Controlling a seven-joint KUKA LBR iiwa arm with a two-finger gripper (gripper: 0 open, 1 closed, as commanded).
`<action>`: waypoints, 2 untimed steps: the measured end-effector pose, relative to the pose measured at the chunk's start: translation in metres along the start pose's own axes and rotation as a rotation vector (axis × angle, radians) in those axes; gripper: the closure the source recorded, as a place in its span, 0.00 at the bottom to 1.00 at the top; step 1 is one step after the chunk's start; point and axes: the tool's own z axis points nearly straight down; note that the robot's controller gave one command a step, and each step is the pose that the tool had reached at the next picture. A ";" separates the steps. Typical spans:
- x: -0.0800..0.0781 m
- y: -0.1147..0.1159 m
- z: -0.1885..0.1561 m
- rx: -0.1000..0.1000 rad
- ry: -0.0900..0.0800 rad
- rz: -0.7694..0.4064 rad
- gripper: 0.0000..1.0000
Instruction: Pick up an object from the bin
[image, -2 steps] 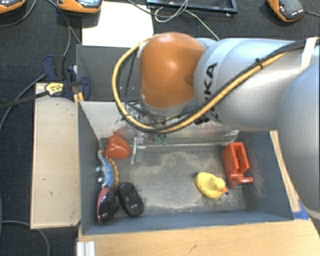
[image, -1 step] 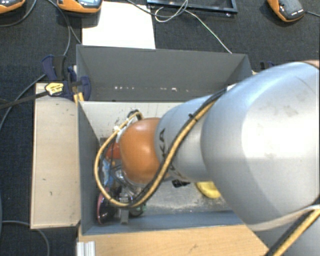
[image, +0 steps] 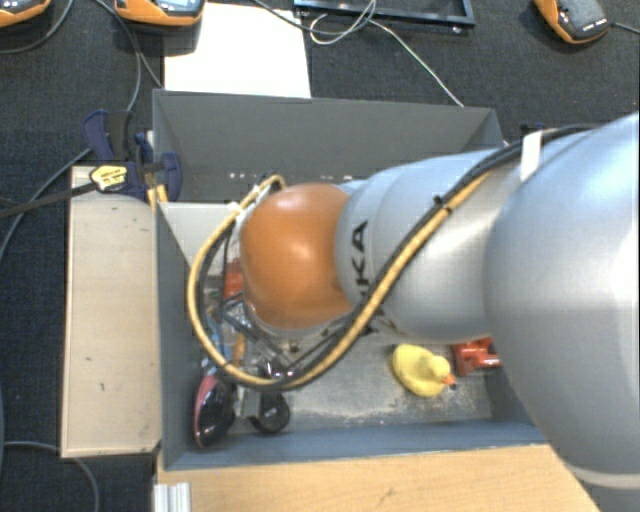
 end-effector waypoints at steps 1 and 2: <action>-0.082 -0.024 0.062 0.008 0.008 -0.666 0.00; -0.087 -0.006 0.089 0.001 -0.001 -0.419 0.00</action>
Offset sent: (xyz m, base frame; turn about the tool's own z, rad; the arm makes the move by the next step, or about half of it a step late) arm 0.0861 0.0007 -0.0905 -0.4213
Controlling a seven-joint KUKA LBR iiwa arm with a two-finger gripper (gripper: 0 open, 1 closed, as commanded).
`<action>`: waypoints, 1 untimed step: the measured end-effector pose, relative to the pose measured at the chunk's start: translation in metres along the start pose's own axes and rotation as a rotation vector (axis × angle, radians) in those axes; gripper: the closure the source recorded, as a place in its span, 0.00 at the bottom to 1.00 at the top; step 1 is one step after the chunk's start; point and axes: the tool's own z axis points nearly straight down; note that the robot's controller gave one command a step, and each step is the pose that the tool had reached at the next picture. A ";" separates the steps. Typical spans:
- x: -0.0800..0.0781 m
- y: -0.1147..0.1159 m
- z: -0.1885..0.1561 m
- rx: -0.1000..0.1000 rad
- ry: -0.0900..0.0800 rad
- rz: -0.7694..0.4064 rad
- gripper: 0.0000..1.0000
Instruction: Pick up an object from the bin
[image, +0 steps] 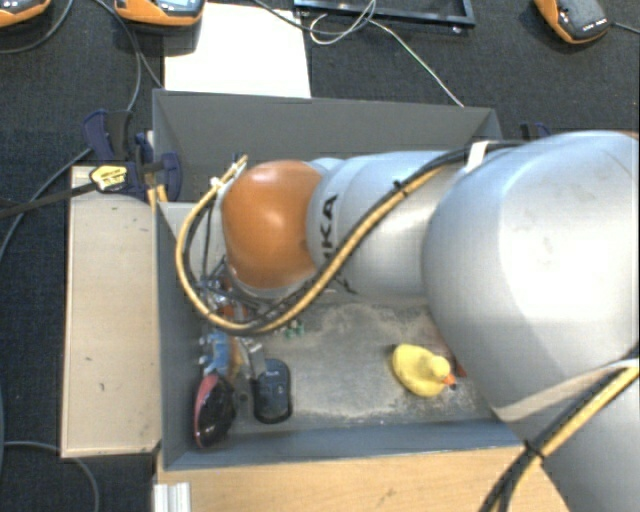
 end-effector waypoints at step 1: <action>0.051 0.025 -0.006 0.010 -0.015 -0.768 1.00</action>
Offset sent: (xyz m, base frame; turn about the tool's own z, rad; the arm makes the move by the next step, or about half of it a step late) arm 0.0000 0.0000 0.0000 0.0000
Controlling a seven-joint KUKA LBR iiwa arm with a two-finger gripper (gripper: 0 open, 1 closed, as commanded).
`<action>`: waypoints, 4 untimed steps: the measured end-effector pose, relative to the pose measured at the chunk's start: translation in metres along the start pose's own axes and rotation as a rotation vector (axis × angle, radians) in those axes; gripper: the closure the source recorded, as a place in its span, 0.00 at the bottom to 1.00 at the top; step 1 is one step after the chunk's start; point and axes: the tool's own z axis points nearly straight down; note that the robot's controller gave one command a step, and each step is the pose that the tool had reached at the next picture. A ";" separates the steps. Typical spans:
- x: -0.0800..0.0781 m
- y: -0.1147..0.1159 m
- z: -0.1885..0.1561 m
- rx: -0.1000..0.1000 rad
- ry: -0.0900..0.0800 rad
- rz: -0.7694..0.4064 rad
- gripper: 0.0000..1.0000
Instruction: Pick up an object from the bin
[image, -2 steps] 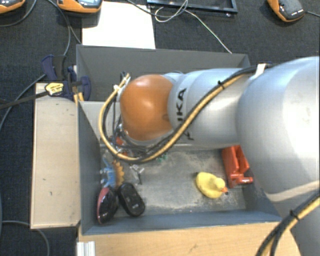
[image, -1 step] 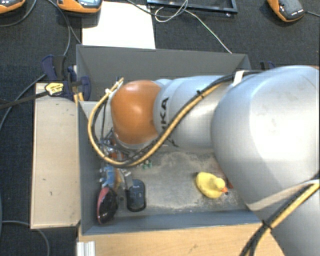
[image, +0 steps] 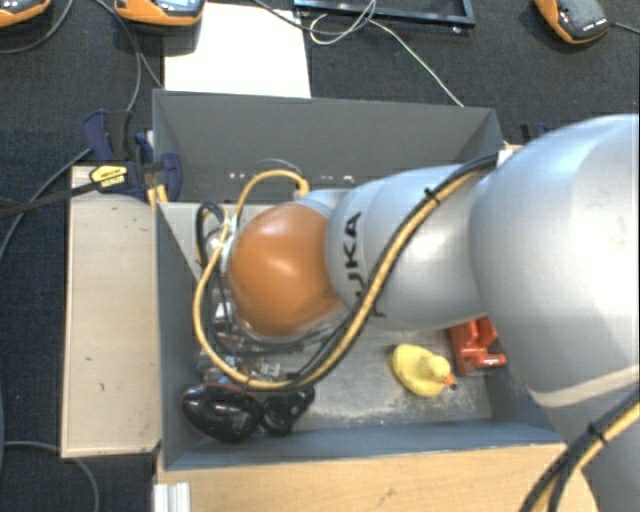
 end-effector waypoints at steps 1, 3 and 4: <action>0.003 0.006 -0.001 0.005 -0.002 -0.093 1.00; 0.003 0.005 -0.007 0.004 -0.001 -0.083 1.00; 0.004 0.005 -0.009 0.003 0.001 -0.023 1.00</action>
Offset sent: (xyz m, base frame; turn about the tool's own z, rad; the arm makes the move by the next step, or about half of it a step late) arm 0.0002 0.0000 0.0189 0.0000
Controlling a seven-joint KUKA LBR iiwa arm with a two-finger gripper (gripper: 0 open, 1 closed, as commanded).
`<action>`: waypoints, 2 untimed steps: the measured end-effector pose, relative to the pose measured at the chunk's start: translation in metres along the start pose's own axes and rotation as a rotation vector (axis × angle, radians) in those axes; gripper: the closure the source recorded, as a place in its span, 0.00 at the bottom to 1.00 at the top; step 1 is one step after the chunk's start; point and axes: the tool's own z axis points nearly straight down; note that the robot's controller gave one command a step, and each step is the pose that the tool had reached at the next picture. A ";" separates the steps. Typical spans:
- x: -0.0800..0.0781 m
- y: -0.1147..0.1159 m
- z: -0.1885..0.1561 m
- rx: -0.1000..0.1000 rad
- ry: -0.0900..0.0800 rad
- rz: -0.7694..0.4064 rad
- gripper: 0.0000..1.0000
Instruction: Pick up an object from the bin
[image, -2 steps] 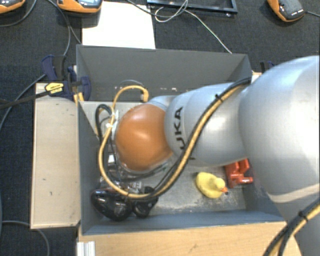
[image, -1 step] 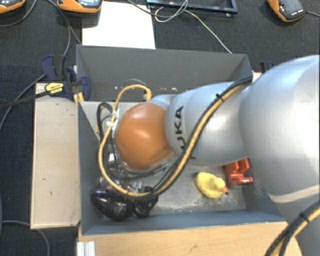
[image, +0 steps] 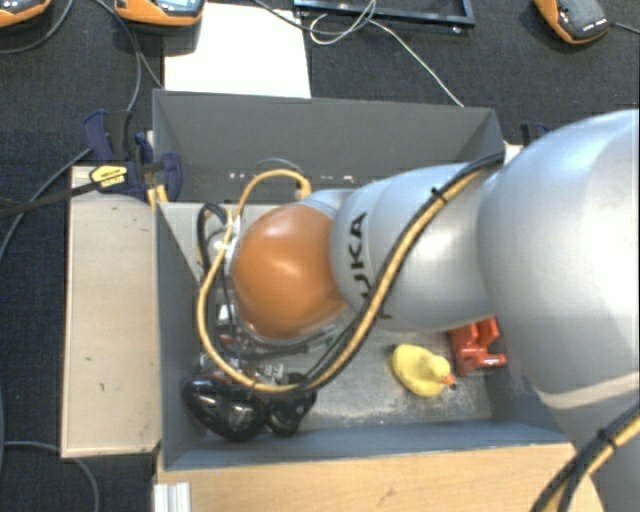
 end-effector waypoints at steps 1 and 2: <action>0.001 0.001 -0.005 -0.003 0.003 0.023 1.00; 0.001 0.002 -0.033 -0.010 0.007 -0.007 1.00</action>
Offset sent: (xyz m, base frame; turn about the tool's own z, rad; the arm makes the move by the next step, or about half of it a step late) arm -0.0001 0.0001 0.0070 0.0000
